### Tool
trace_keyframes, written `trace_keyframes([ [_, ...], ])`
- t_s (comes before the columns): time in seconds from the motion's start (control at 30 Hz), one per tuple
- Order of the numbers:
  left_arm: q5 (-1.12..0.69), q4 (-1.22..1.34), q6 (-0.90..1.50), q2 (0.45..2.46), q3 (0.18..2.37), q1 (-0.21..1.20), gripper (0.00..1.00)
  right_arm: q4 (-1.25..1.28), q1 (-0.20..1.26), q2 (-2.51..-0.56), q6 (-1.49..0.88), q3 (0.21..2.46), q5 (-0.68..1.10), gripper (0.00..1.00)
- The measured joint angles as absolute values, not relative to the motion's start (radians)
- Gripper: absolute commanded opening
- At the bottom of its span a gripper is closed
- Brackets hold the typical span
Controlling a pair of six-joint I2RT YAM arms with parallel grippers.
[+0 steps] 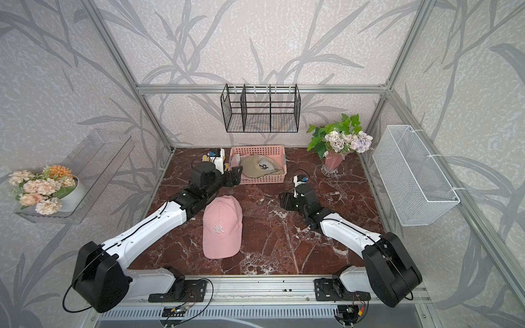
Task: Turn the baseball cap inside out
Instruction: Pick up the baseball cap from the basket.
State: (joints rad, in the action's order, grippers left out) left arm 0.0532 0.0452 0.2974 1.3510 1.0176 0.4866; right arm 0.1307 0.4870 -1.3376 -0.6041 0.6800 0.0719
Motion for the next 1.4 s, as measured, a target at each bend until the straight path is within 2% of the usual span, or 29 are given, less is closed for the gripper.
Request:
trace_keyframes([
  [0.27, -0.049, 0.059, 0.236, 1.486, 1.065, 0.443, 0.79, 0.013, 0.456, -1.491, -0.662, 0.934, 0.175, 0.63],
  [0.6, -0.108, 0.072, 0.179, 1.493, 1.065, 0.414, 0.80, -0.029, 0.445, -1.747, -0.923, 1.193, 0.221, 0.60],
  [1.03, -0.137, 0.084, 0.167, 1.493, 1.065, 0.409, 0.80, -0.052, 0.449, -1.892, -1.111, 1.320, 0.218, 0.59],
  [1.23, -0.150, 0.087, 0.167, 1.493, 1.065, 0.409, 0.80, -0.049, 0.454, -1.945, -1.144, 1.374, 0.218, 0.50],
  [1.4, -0.156, 0.088, 0.164, 1.493, 1.065, 0.409, 0.80, -0.046, 0.464, -1.966, -1.166, 1.390, 0.218, 0.37],
])
